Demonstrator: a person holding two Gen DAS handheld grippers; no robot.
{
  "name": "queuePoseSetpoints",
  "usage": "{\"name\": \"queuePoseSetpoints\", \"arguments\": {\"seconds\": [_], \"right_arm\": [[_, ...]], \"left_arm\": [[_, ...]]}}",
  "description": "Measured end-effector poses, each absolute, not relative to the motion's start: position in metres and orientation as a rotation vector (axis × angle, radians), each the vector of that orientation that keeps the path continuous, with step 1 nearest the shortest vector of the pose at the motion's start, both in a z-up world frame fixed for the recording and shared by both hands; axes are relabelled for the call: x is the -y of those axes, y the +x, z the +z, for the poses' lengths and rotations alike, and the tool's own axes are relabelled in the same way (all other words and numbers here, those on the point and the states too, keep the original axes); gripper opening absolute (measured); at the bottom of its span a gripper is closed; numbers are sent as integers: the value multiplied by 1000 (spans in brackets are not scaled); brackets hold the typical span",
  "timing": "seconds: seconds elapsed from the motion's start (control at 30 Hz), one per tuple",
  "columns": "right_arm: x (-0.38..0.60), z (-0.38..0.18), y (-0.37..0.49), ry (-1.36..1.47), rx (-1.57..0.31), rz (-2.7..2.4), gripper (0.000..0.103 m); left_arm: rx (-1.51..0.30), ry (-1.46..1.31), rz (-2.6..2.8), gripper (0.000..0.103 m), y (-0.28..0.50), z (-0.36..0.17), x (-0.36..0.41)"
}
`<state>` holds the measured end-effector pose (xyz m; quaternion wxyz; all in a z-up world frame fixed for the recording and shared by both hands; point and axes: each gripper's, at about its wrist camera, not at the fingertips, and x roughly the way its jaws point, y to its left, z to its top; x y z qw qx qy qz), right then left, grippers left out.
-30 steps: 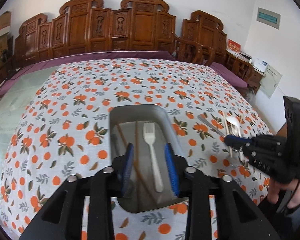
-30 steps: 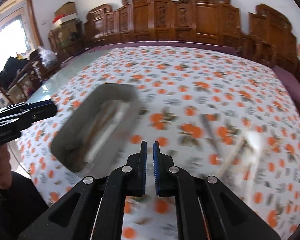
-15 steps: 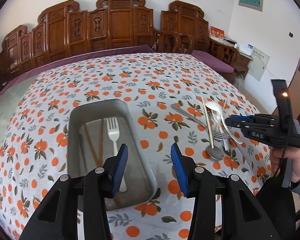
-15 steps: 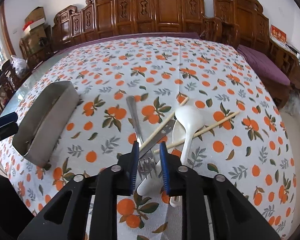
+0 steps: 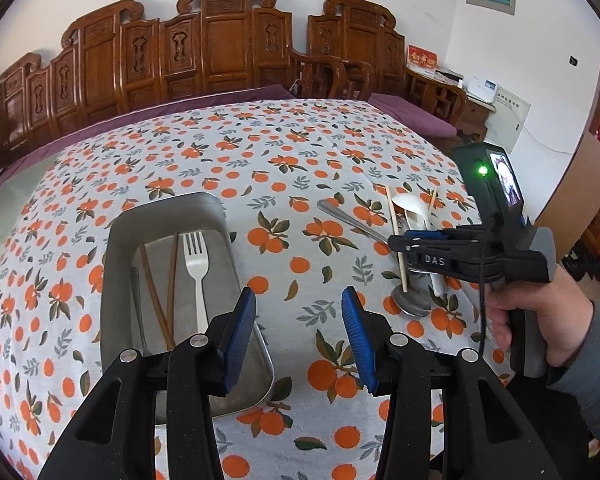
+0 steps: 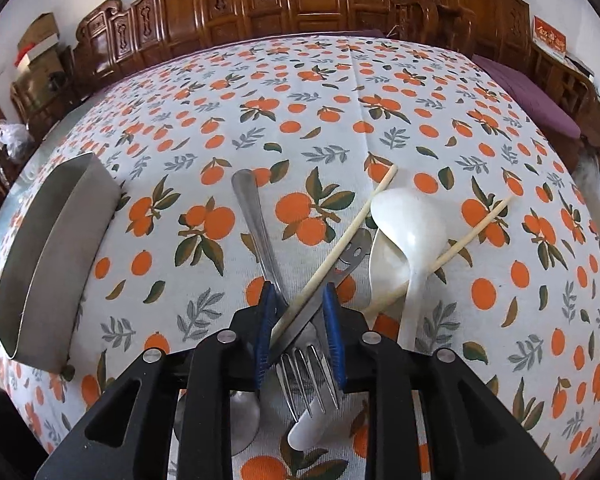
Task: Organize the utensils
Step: 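Close the right tool on a wooden chopstick in the pile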
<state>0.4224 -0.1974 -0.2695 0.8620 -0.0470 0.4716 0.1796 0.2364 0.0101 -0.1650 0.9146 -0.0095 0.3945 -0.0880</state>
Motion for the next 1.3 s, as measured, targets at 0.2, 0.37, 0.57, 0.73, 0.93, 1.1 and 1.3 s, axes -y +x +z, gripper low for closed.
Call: {"name": "queuePoseSetpoints", "arguments": {"seconds": [0.2, 0.37, 0.57, 0.73, 0.93, 1.1, 1.3], "right_arm": [[191, -268, 421, -101, -1003, 362, 6], [192, -263, 419, -87, -996, 370, 6], [200, -236, 407, -84, -941, 420, 6], [218, -212, 388, -82, -900, 465, 6], [250, -192, 366, -83, -862, 489, 6], [278, -187, 355, -71, -842, 487, 6], [301, -194, 350, -53, -835, 481, 6]], "left_arm": [[-808, -23, -184, 42, 235, -163, -11], [-802, -24, -187, 42, 233, -162, -11], [-793, -21, -207, 42, 229, -160, -2], [-783, -10, -235, 42, 225, -156, 15], [-797, 26, -255, 42, 229, -155, 43], [-819, 38, -281, 42, 238, -158, 61], [-853, 52, -303, 40, 255, -168, 78]]}}
